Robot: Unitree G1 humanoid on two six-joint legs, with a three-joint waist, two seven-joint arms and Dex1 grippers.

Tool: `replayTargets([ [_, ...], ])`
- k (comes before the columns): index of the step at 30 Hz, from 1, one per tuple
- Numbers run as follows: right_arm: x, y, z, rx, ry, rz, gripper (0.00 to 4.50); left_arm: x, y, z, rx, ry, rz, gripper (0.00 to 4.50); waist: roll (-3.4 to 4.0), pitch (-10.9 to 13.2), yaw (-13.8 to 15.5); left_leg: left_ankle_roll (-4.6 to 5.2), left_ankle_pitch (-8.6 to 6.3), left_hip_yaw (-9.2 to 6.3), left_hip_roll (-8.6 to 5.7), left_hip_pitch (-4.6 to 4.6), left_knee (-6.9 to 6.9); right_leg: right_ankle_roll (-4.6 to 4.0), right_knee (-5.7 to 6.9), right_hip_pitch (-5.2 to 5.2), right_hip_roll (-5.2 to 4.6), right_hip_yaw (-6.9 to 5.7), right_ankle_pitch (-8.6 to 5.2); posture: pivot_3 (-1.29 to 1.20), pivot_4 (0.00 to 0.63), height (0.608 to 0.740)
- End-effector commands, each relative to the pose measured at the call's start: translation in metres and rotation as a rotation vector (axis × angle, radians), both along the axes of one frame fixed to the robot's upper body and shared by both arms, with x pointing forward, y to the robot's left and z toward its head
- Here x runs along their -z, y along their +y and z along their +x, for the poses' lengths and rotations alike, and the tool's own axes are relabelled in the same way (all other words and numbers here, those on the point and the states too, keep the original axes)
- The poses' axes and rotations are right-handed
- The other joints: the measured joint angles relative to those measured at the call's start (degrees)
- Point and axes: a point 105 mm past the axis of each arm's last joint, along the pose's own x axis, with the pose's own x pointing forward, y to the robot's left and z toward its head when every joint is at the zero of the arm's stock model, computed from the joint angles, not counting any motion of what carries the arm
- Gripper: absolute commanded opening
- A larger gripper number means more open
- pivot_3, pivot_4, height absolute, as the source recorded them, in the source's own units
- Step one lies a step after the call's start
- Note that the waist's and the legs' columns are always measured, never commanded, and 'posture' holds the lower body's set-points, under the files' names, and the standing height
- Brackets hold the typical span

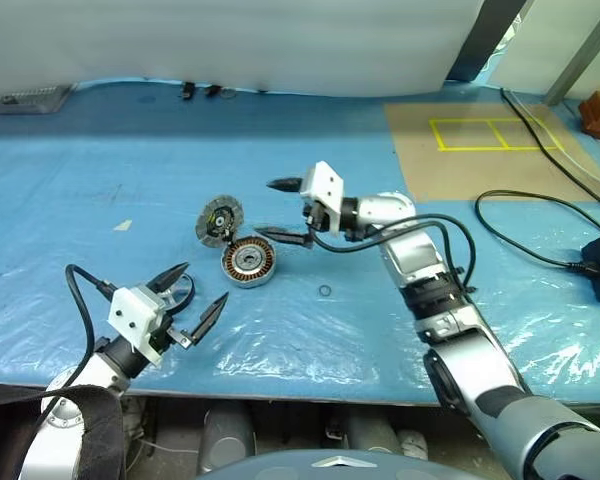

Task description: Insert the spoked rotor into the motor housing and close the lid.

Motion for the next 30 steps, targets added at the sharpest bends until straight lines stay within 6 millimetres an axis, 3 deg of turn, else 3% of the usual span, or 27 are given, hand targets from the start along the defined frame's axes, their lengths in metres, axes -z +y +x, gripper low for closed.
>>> replayTargets([
  [1,0.005,-0.021,-0.01,-0.015,-0.016,0.002,4.45,-0.01,-0.006,-0.002,0.03,-0.044,-0.004,4.5,-0.01,0.0,-0.1,0.0,0.0,0.0,0.0,-0.01,0.0,0.0,0.0,-0.01,0.01,0.0,0.0,0.0,0.15,0.74],
  [5,0.044,-0.046,-0.039,-0.099,0.098,-0.113,4.45,-0.015,-0.014,0.0,0.089,-0.041,-0.043,4.5,-0.02,0.0,-0.1,0.01,0.0,0.0,0.01,0.02,0.0,0.01,0.0,0.01,0.01,-0.01,0.0,0.0,0.15,0.74],
  [12,0.073,-0.056,-0.05,-0.082,0.167,-0.189,4.45,-0.017,-0.022,0.003,0.127,-0.029,-0.06,4.5,-0.02,0.0,-0.3,0.02,0.01,0.0,0.02,0.11,0.03,0.38,0.06,0.04,0.07,0.0,-0.2,0.0,0.15,0.74],
  [20,0.089,-0.065,-0.053,-0.059,0.198,-0.268,4.45,-0.019,-0.021,0.007,0.132,-0.033,-0.056,4.5,-0.03,0.0,0.0,0.02,0.01,-0.01,-0.02,0.08,0.05,0.09,0.02,0.07,0.03,0.0,-0.04,0.0,0.15,0.74],
  [30,0.097,-0.077,-0.055,-0.046,0.269,-0.303,4.45,-0.014,-0.021,0.004,0.129,-0.025,-0.063,4.5,-0.07,0.0,0.0,0.02,0.01,-0.01,-0.01,0.13,0.05,0.41,0.0,0.14,0.03,-0.01,-0.22,0.0,0.15,0.74],
])
